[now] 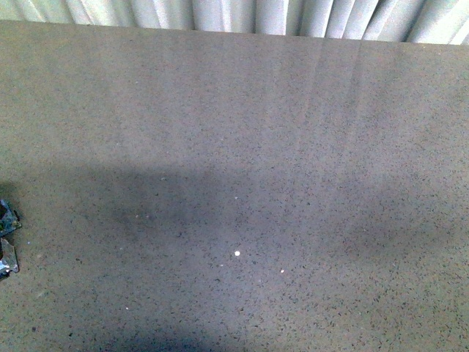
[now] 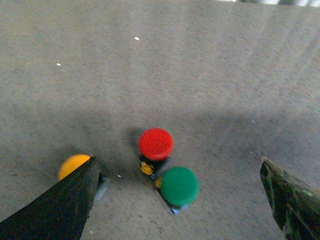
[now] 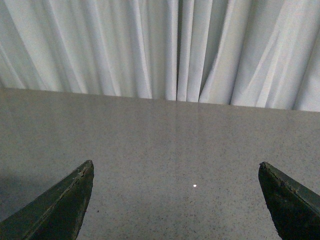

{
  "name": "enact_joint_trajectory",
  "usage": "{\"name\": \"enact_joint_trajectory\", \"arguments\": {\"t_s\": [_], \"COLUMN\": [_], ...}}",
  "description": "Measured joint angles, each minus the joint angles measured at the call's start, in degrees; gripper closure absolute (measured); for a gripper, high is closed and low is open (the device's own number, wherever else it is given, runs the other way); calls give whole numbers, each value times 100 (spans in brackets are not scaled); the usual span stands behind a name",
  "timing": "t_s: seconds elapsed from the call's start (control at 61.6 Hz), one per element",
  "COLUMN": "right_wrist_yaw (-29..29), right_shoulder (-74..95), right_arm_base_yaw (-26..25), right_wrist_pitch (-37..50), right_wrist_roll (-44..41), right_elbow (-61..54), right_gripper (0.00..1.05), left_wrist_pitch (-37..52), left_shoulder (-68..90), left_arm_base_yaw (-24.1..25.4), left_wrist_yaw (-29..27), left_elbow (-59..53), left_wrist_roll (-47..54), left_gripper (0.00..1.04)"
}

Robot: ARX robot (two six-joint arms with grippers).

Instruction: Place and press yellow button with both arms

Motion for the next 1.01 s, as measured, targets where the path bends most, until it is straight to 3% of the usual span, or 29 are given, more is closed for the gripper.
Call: {"name": "enact_joint_trajectory", "arguments": {"t_s": [0.162,0.292,0.6,1.006], "right_wrist_yaw": [-2,-2,-2,0], "right_shoulder": [0,0,0,0], "right_arm_base_yaw": [0,0,0,0], "right_wrist_pitch": [0,0,0,0], "right_wrist_roll": [0,0,0,0], "right_elbow": [0,0,0,0], "right_gripper": [9,9,9,9], "left_wrist_pitch": [1897,2634,3309,3746], "left_shoulder": [2011,3152,4468,5193], "left_arm_base_yaw": [498,732,1163,1178], "left_wrist_yaw": [81,136,271,251], "left_elbow": [118,203,426,433], "left_wrist_roll": [0,52,278,518], "left_gripper": [9,9,9,9]}}
